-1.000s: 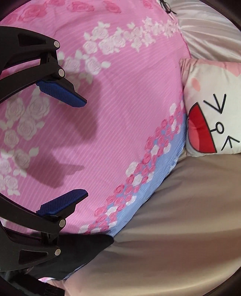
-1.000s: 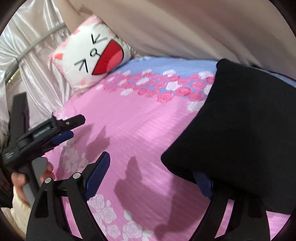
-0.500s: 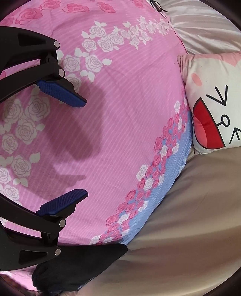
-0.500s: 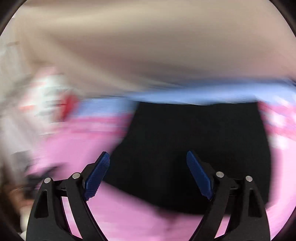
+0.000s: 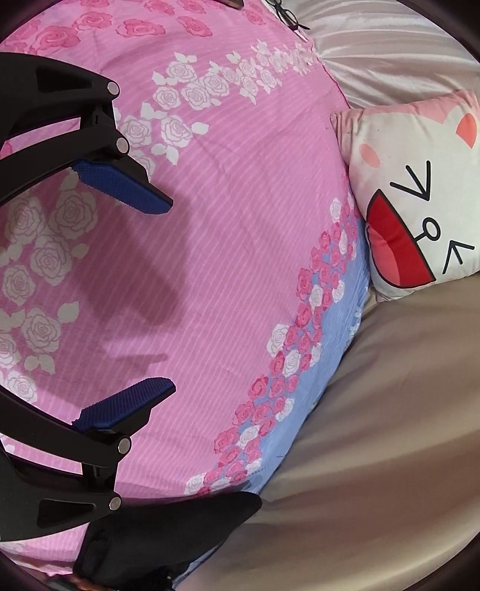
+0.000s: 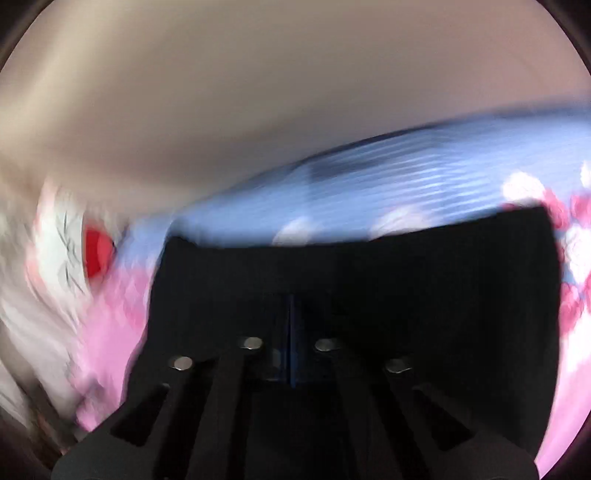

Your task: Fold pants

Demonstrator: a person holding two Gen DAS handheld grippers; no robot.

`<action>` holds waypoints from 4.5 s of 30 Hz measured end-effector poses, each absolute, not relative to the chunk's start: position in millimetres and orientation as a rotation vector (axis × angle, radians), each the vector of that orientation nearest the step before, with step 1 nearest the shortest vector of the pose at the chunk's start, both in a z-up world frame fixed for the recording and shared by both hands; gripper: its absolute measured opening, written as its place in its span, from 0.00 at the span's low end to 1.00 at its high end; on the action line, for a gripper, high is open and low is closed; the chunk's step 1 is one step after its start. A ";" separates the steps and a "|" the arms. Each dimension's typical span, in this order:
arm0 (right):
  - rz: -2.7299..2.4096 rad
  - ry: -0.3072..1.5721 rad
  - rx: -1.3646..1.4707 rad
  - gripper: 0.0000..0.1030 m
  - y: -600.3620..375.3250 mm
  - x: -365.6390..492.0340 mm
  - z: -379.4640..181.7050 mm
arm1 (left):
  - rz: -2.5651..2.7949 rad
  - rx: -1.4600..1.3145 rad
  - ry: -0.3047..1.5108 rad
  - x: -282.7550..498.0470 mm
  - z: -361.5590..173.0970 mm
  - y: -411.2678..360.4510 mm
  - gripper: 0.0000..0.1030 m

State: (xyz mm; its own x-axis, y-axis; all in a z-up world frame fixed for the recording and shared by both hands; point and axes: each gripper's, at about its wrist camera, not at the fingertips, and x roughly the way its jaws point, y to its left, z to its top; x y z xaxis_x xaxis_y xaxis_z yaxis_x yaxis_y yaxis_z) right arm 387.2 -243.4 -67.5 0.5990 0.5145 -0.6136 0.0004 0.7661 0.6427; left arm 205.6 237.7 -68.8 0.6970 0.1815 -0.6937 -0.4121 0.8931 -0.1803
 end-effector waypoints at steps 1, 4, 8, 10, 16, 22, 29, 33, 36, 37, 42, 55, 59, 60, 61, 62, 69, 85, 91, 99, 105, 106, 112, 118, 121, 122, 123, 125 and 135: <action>0.292 0.876 0.735 0.00 -262.9 384.5 -67.3 | 0.337 -0.340 0.728 205.8 -68.7 238.1 0.85; 0.337 0.870 0.766 0.06 -266.9 364.6 -54.1 | 0.356 -0.294 0.709 211.4 -53.9 223.9 0.83; 0.412 0.827 0.581 0.14 -233.4 335.5 -14.3 | 0.109 -0.227 0.699 249.4 1.4 162.1 0.85; 0.443 0.820 0.584 0.31 -220.4 334.7 -6.1 | -0.053 -0.229 0.707 280.8 24.0 117.6 0.85; 0.405 0.912 0.485 0.40 -187.7 377.6 -39.9 | -0.189 -0.088 0.914 377.2 -8.9 -2.5 0.85; 0.407 0.908 0.667 0.00 -242.9 391.3 -76.4 | -0.159 -0.106 0.930 411.5 -59.1 -0.9 0.95; 0.305 0.871 0.533 0.10 -253.7 333.4 -34.5 | 0.103 -0.059 0.792 378.3 -18.2 38.7 0.83; 0.289 0.833 0.265 0.23 -224.6 282.8 -20.0 | 0.159 0.078 0.700 316.6 13.9 36.1 0.86; 0.215 0.874 0.160 0.22 -220.6 276.9 -50.4 | 0.141 0.106 0.715 289.5 15.6 25.4 0.86; 0.217 0.857 0.194 0.21 -226.1 272.3 -51.6 | 0.133 0.106 0.722 280.9 15.5 21.1 0.86; 0.194 0.791 0.130 0.27 -215.6 237.5 -25.0 | 0.131 0.113 0.710 252.0 16.7 20.4 0.86; 0.094 0.887 0.063 0.60 -232.2 239.8 -68.1 | 0.087 0.142 0.765 212.9 -7.7 -7.9 0.86; 0.105 0.876 0.254 0.65 -267.7 218.3 -62.8 | 0.105 0.216 0.758 194.6 -17.2 -18.1 0.86; 0.094 0.836 0.247 0.66 -270.8 203.0 -50.8 | 0.110 0.228 0.754 190.4 -18.0 -19.3 0.86; 0.093 0.811 0.246 0.67 -272.2 192.3 -42.3 | 0.114 0.234 0.749 184.8 -17.7 -20.5 0.86; 0.092 0.787 0.245 0.69 -272.9 181.3 -33.9 | 0.114 0.234 0.745 180.8 -16.8 -21.3 0.87; 0.032 0.657 0.157 0.95 -247.7 105.5 9.5 | 0.105 0.210 0.715 145.4 -4.4 -32.6 0.92; 0.005 0.601 0.126 0.95 -207.0 28.4 28.7 | 0.010 0.138 0.690 73.8 20.3 -34.7 0.92; 0.010 0.585 0.118 0.95 -200.2 17.3 33.4 | 0.012 0.143 0.680 64.5 23.2 -32.2 0.92; 0.011 0.581 0.102 0.95 -194.2 13.9 34.8 | 0.025 0.134 0.670 61.5 26.7 -26.5 0.92; 0.011 0.579 0.096 0.95 -191.3 14.7 36.0 | 0.032 0.129 0.665 65.5 28.8 -23.6 0.92; 0.011 0.580 0.096 0.95 -191.0 15.2 35.8 | 0.032 0.131 0.665 66.4 28.8 -23.6 0.92; 0.012 0.587 0.100 0.95 -190.1 16.7 34.1 | 0.034 0.132 0.663 67.9 28.5 -23.4 0.92; 0.011 0.594 0.105 0.95 -189.6 16.5 31.9 | 0.034 0.135 0.664 68.2 27.8 -23.2 0.92; 0.012 0.596 0.108 0.95 -190.0 16.5 31.3 | 0.033 0.138 0.665 68.9 27.5 -23.4 0.92; 0.011 0.596 0.110 0.95 -190.5 16.3 30.9 | 0.032 0.140 0.665 69.6 27.4 -23.3 0.92; 0.011 0.597 0.112 0.95 -191.2 16.3 30.6 | 0.033 0.142 0.665 70.4 27.4 -22.9 0.92; 0.010 0.599 0.116 0.95 -192.1 16.2 30.0 | 0.034 0.146 0.666 70.7 27.1 -23.7 0.92; 0.013 0.608 0.127 0.95 -196.3 15.8 27.1 | -0.012 0.133 0.682 73.8 26.5 -26.5 0.92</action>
State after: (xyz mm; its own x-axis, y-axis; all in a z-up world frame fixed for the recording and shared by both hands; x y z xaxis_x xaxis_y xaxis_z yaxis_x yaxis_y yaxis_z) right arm 15.8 -196.3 27.1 0.8210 0.0497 -0.5687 0.0250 0.9921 0.1228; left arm 73.8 -26.5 26.5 0.7765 0.0328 -0.6293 0.0546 0.9914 0.1190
